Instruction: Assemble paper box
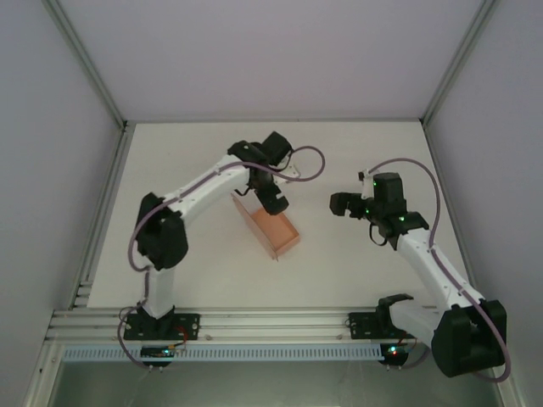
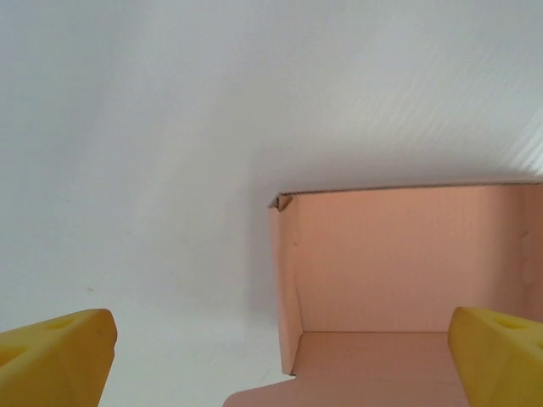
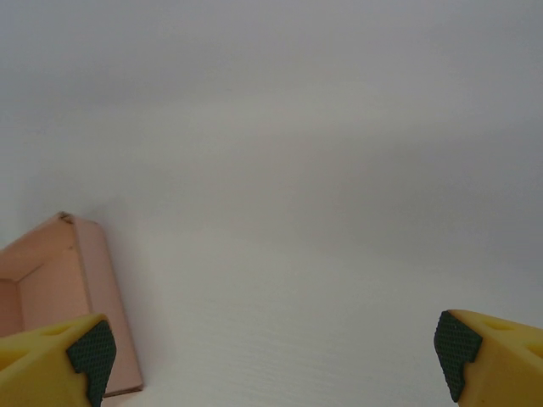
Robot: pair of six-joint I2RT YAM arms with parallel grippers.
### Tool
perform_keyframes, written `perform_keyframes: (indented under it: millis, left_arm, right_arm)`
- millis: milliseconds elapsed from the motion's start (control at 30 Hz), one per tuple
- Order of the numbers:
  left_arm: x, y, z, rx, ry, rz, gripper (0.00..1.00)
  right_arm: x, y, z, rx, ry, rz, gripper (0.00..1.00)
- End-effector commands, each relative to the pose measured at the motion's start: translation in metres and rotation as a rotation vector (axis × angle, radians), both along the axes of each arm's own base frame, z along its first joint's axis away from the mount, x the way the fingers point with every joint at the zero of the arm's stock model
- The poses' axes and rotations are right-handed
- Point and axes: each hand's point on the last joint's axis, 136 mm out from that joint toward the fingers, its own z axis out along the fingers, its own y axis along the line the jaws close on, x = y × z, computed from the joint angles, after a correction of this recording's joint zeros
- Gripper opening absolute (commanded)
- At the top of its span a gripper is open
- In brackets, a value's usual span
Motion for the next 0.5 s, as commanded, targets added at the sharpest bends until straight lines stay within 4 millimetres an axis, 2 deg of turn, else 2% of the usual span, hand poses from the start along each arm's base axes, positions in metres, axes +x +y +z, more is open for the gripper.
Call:
perform_keyframes:
  millis: [0,67,133,233,300,367,467]
  left_arm:
    - [0.026,0.012,0.043,-0.179,-0.109,0.169,0.99]
    - [0.045,0.04,0.062,-0.282,-0.153,0.355,1.0]
    - [0.057,0.08,0.067,-0.379,-0.158,0.54,0.99]
    - [0.058,0.139,0.048,-0.481,-0.133,0.74,0.99]
    - [0.052,0.165,0.033,-0.547,-0.099,0.824,0.99]
    - [0.042,0.186,0.016,-0.575,-0.079,0.895,0.99]
    - [0.023,0.206,-0.007,-0.551,-0.046,0.974,1.0]
  right_arm:
    - [0.011,0.045,0.02,0.029,-0.138,0.271,0.99]
    - [0.019,0.074,0.023,0.03,-0.185,0.421,0.99]
    - [0.025,0.104,0.016,-0.005,-0.173,0.605,0.99]
    - [0.03,0.148,-0.008,-0.114,-0.096,0.867,0.99]
    - [0.028,0.173,-0.025,-0.217,-0.066,1.058,0.99]
    - [0.026,0.193,-0.045,-0.296,-0.058,1.243,0.98]
    - [0.004,0.209,-0.072,-0.373,-0.032,1.539,0.95]
